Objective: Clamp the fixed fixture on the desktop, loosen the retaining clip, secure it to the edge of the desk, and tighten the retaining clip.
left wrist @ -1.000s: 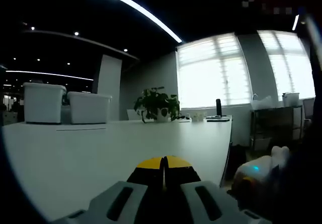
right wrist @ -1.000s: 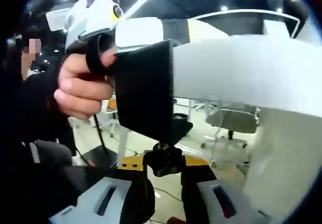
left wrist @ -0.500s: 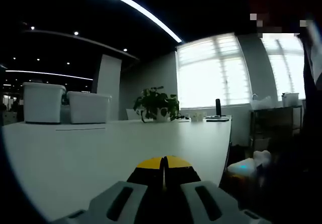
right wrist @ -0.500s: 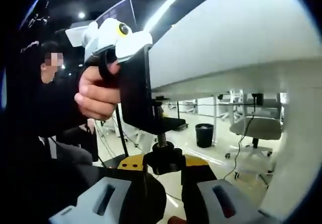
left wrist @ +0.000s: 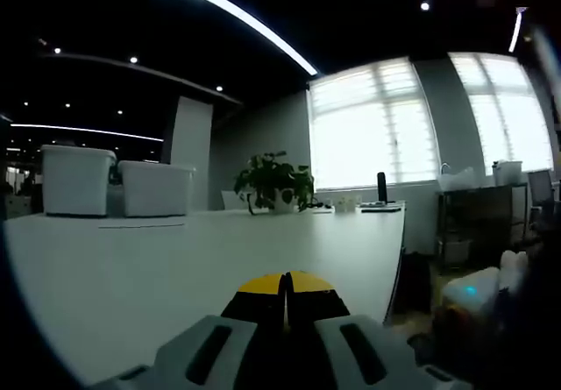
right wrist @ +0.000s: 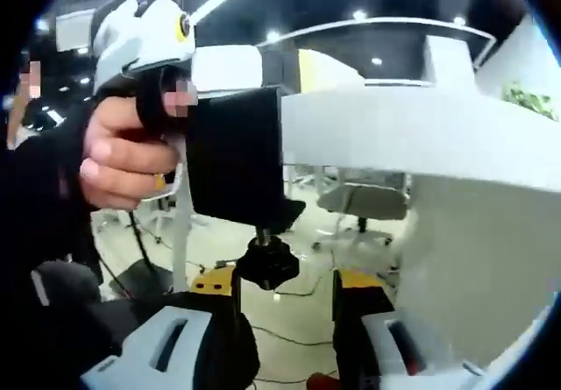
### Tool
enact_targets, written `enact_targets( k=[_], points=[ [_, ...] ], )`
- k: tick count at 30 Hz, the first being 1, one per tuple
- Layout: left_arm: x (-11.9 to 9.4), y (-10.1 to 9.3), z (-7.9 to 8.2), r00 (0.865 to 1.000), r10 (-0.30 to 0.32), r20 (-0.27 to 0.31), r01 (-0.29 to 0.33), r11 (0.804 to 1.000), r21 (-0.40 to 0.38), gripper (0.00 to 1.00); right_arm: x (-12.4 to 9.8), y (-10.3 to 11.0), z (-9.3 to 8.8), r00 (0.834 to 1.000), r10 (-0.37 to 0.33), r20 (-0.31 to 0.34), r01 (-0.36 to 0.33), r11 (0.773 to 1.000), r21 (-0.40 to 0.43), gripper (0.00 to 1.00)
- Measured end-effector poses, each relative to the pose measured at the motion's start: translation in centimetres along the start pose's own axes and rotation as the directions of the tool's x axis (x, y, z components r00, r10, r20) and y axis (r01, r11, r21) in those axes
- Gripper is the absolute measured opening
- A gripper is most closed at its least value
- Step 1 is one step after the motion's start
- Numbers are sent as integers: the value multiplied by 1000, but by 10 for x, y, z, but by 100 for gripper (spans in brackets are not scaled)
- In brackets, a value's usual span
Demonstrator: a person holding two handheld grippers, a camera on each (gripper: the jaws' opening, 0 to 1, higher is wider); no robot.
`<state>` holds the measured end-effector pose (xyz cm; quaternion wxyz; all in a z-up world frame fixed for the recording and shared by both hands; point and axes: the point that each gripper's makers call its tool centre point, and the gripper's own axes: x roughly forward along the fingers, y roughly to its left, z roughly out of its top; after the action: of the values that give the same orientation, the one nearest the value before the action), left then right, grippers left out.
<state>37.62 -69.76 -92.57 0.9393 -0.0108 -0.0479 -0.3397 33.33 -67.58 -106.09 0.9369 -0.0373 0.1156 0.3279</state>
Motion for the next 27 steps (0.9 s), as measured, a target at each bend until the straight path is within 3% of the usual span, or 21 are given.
enact_targets(
  k=[3, 8, 13, 15, 17, 21, 27],
  points=[
    [0, 0, 0, 1000, 0, -2, 0, 1000, -1, 1, 2, 9, 4, 998, -64, 22, 63, 997, 34, 41],
    [-2, -1, 1, 1000, -2, 4, 2, 1000, 3, 1, 8, 10, 12, 979, -202, 27, 202, 979, -13, 43],
    [-3, -2, 2, 1000, -6, 8, 6, 1000, 6, 1, 14, 4, 8, 971, -237, 6, 237, 971, 19, 27],
    [-3, -2, 2, 1000, -7, 10, 7, 1000, 13, 1, 11, 1, 14, 962, -272, 36, 273, 961, -42, 24],
    [-3, -2, 1, 1000, -7, 6, 7, 1000, 8, 1, 9, 3, 13, 960, -277, 32, 277, 961, -8, 24],
    [-2, -1, 1, 1000, -4, 5, 4, 1000, 6, 1, 10, 5, 14, 972, -232, 38, 232, 973, 2, 23],
    [-2, 0, 0, 1000, -2, 1, 2, 1000, 2, 1, 12, 10, 14, 999, -32, 40, 34, 999, -37, 22]
  ],
)
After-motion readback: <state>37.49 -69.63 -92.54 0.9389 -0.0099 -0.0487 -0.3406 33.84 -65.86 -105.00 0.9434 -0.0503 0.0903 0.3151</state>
